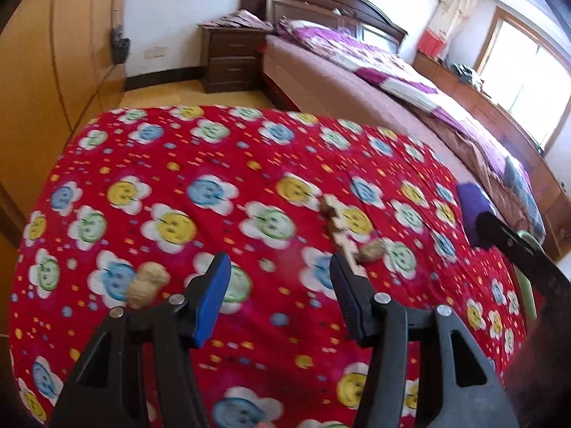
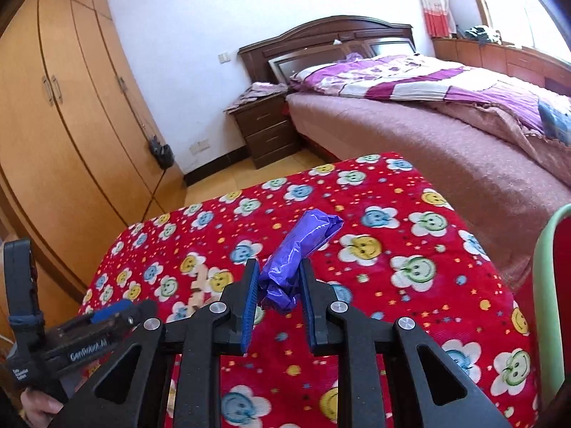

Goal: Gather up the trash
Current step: 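Grasp the purple wrapped item with the right gripper and lift it, then grasp the wooden stick piece with the left gripper while the right holds the purple item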

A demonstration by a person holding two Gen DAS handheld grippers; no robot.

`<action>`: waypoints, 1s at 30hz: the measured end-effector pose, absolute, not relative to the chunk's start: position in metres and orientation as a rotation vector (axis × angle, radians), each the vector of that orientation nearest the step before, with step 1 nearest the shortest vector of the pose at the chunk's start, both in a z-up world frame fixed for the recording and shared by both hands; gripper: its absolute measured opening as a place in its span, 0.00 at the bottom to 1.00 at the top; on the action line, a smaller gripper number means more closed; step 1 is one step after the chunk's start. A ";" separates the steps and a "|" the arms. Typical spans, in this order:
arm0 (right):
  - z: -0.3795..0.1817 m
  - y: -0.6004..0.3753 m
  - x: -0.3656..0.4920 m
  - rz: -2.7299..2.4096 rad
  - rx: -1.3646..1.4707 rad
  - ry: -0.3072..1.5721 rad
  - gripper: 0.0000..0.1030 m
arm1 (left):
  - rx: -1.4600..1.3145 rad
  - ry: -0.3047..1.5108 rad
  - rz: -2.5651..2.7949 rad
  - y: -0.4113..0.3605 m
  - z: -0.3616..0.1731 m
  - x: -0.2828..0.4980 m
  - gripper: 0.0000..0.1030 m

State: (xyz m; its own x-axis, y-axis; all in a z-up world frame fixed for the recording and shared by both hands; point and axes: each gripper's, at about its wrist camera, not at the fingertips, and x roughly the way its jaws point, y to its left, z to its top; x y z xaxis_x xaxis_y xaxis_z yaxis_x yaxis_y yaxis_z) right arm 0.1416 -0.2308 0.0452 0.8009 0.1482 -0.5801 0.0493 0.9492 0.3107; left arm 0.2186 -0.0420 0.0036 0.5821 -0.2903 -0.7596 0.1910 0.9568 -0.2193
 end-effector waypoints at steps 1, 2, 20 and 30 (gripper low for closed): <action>0.044 -0.233 0.141 0.057 0.327 0.639 0.22 | -0.116 0.915 -0.293 -0.046 0.003 0.218 0.56; 0.042 -0.234 0.142 0.061 0.334 0.639 0.22 | -0.114 0.924 -0.305 -0.050 0.003 0.217 0.56; 0.037 -0.249 0.137 0.106 0.411 0.646 0.22 | 0.067 0.930 -0.200 -0.098 -0.008 0.234 0.56; 0.037 -0.249 0.136 0.120 0.411 0.645 0.22 | 0.078 0.917 -0.183 -0.107 -0.009 0.243 0.31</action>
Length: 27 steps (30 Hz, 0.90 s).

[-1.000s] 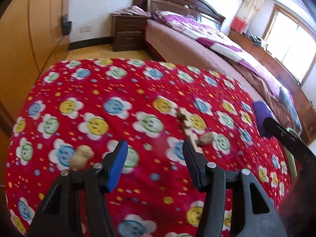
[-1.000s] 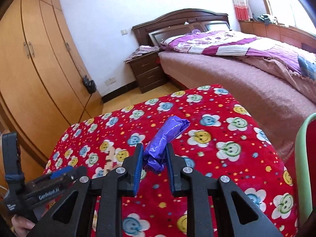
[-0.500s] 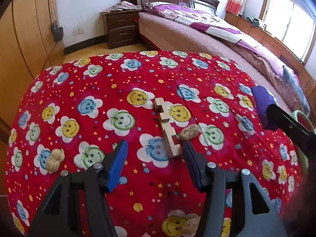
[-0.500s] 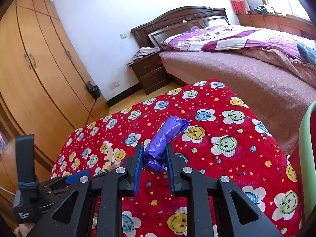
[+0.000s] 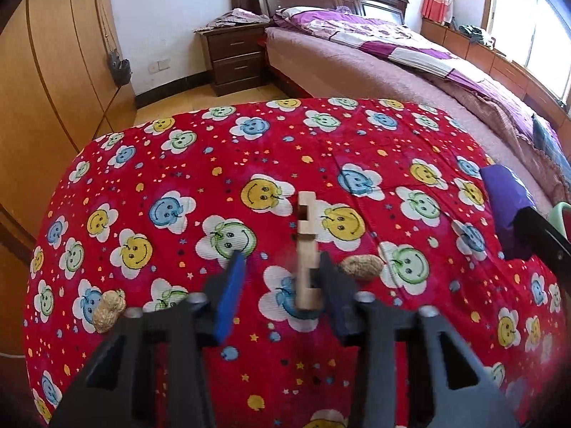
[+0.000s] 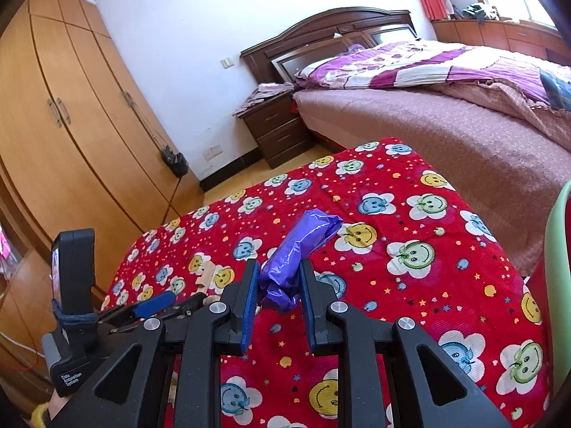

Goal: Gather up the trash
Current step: 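Grasp the wooden stick piece with the left gripper while the right holds the purple item, then carry the wooden piece and purple item over the red bucket and open both grippers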

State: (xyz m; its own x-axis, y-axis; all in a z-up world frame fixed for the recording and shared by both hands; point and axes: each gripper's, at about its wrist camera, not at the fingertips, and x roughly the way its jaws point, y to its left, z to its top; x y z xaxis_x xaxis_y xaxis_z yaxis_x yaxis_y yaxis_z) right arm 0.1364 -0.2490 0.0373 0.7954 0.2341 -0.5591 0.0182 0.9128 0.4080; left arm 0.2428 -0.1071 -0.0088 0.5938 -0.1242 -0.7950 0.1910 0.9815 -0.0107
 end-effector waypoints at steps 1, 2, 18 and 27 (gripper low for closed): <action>0.037 -0.249 0.136 0.119 0.411 0.645 0.22 | 0.075 0.916 -0.190 -0.107 -0.009 0.242 0.20; 0.038 -0.249 0.136 0.118 0.410 0.643 0.22 | 0.071 0.920 -0.199 -0.106 -0.009 0.240 0.11; 0.071 -0.269 0.082 0.139 0.479 0.596 0.22 | -0.104 0.875 -0.290 -0.082 0.028 0.170 0.09; 0.094 -0.296 0.014 0.071 0.487 0.524 0.22 | -0.131 0.826 -0.413 -0.107 0.056 0.123 0.09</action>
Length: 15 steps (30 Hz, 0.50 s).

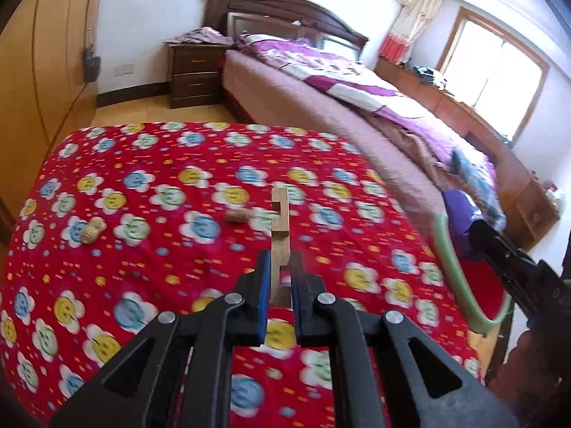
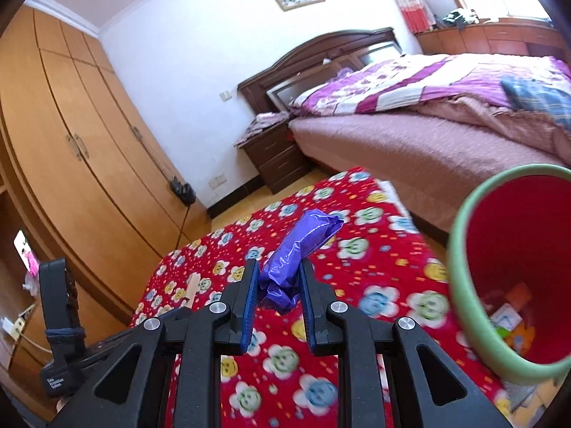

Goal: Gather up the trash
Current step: 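Carry the wooden piece and purple item over the red bucket and open both grippers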

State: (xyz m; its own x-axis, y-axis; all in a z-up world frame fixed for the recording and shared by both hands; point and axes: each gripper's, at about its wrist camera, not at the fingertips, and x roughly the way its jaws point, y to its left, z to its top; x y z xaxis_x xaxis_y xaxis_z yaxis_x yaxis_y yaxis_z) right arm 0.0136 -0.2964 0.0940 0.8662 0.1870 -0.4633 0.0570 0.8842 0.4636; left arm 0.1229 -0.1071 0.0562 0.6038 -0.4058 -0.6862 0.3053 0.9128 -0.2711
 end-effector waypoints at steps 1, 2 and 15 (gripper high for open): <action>0.095 -0.301 0.007 0.061 0.489 0.518 0.22 | -0.129 0.821 -0.428 -0.112 0.059 0.118 0.09; 0.096 -0.307 -0.001 0.046 0.493 0.512 0.22 | -0.126 0.816 -0.444 -0.118 0.062 0.114 0.09; 0.084 -0.380 -0.071 -0.144 0.565 0.456 0.22 | -0.058 0.811 -0.596 -0.198 0.077 0.078 0.09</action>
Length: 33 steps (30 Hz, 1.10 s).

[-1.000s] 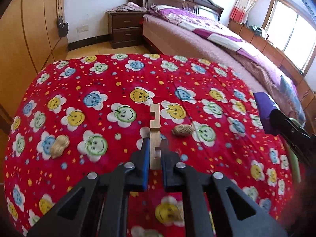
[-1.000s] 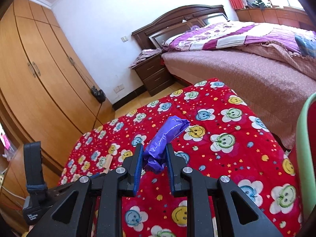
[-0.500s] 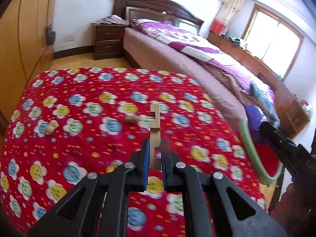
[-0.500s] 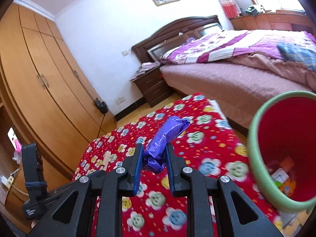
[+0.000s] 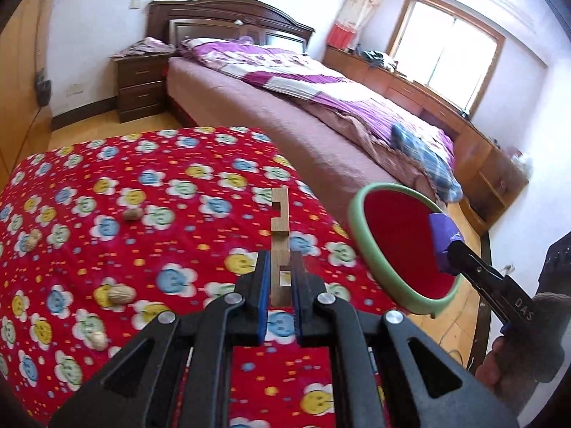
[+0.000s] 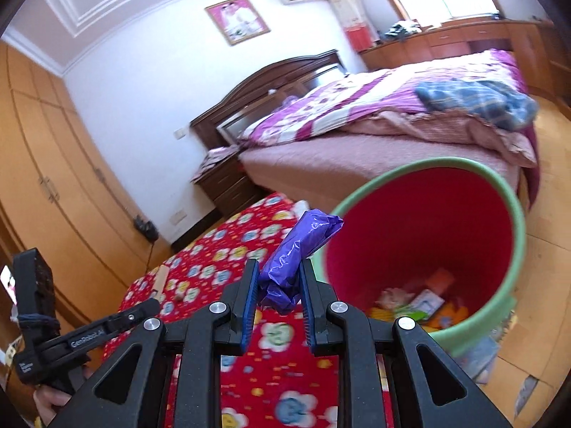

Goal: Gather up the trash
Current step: 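Carry the wooden piece and purple item over the red bucket and open both grippers, then move both open tools back over the bedspread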

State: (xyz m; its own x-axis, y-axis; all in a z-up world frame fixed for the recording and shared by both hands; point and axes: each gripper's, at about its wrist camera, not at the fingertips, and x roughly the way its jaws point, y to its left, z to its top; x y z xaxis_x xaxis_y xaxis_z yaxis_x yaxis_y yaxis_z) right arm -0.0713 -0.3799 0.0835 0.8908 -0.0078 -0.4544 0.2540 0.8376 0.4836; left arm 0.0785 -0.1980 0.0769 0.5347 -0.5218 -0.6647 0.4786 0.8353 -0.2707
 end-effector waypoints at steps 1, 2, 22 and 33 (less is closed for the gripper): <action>0.081 -0.387 -0.074 -0.162 0.576 0.455 0.22 | -0.045 0.816 -0.608 -0.207 0.076 0.077 0.09; 0.078 -0.393 -0.076 -0.174 0.584 0.453 0.22 | -0.037 0.820 -0.615 -0.212 0.076 0.075 0.09; 0.039 -0.454 -0.109 -0.289 0.699 0.464 0.30 | 0.150 0.856 -0.819 -0.348 0.050 0.073 0.09; 0.037 -0.451 -0.108 -0.280 0.693 0.476 0.40 | 0.147 0.869 -0.783 -0.351 0.042 0.076 0.30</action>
State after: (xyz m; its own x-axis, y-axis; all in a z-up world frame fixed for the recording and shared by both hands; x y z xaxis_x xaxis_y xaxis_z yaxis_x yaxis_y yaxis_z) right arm -0.1077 -0.4512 0.0369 0.8574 -0.0900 -0.5068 0.3988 0.7386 0.5435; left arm 0.0760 -0.3509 0.0415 0.3917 -0.5566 -0.7327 0.6705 0.7180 -0.1870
